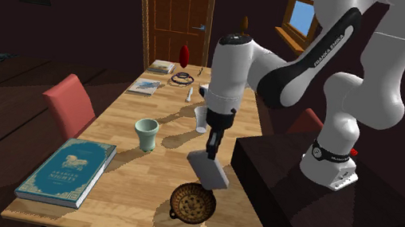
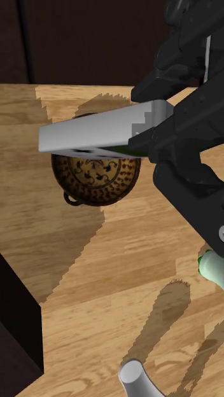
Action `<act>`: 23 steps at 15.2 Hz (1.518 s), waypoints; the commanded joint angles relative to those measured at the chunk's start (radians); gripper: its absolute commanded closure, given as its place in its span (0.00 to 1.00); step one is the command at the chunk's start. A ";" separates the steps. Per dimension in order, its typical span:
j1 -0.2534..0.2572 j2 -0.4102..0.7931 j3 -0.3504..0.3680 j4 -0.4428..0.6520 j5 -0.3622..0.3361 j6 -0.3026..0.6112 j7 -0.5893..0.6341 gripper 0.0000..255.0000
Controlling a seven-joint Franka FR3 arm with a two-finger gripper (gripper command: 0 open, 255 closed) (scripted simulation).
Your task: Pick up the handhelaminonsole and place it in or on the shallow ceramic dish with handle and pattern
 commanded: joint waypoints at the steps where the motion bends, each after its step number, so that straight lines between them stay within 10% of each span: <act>1: -0.002 0.021 -0.001 -0.007 -0.004 0.029 0.002 1.00; 23: 0.003 0.291 -0.019 -0.032 -0.080 0.322 0.064 1.00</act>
